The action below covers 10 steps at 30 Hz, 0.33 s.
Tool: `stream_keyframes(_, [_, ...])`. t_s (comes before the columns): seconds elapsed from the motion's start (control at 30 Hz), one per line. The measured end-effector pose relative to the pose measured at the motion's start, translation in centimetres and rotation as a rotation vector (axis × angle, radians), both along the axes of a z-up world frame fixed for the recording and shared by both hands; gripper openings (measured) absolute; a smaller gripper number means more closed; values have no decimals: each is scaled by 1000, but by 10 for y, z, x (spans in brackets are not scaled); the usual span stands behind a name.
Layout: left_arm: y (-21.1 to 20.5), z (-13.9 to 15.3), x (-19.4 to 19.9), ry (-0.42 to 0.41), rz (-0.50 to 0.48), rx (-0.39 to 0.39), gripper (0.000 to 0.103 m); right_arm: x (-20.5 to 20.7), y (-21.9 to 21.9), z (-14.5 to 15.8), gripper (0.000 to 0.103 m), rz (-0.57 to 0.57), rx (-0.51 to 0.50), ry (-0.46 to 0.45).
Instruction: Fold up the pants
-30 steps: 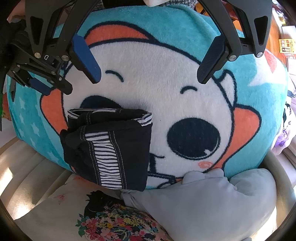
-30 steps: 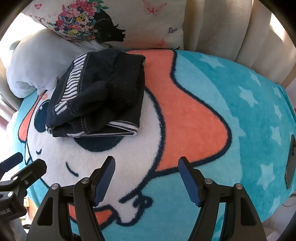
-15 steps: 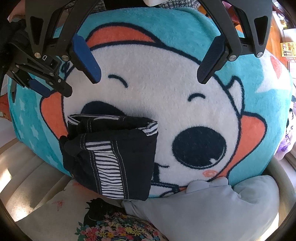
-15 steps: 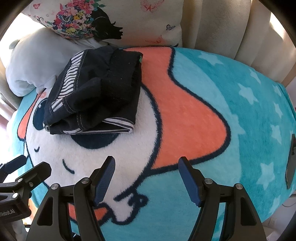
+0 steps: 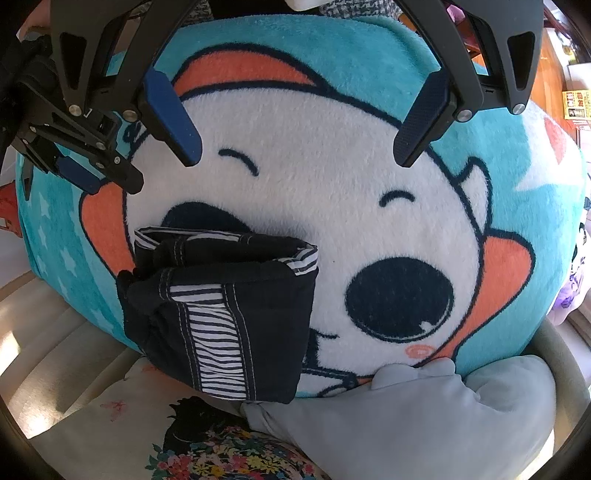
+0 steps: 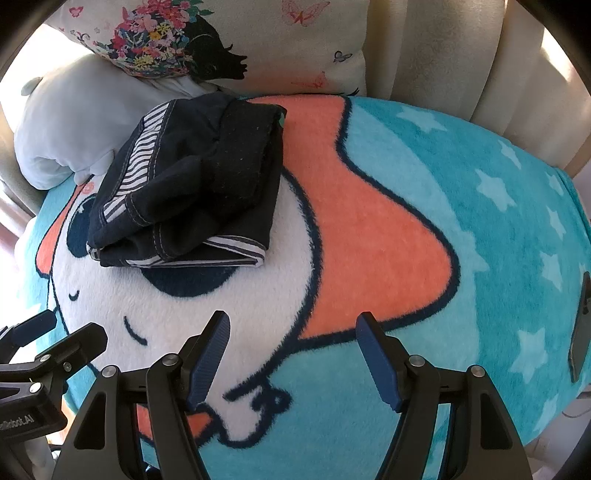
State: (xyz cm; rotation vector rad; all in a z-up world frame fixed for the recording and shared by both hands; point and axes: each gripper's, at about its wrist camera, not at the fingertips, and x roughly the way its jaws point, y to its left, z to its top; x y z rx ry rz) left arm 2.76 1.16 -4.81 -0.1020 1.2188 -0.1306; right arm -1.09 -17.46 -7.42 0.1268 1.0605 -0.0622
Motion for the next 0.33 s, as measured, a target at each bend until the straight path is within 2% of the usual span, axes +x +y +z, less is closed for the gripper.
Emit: stream_keyframes(0.33, [-1, -2, 3, 12, -18, -12, 103, 1, 4, 0, 75, 0, 1, 0])
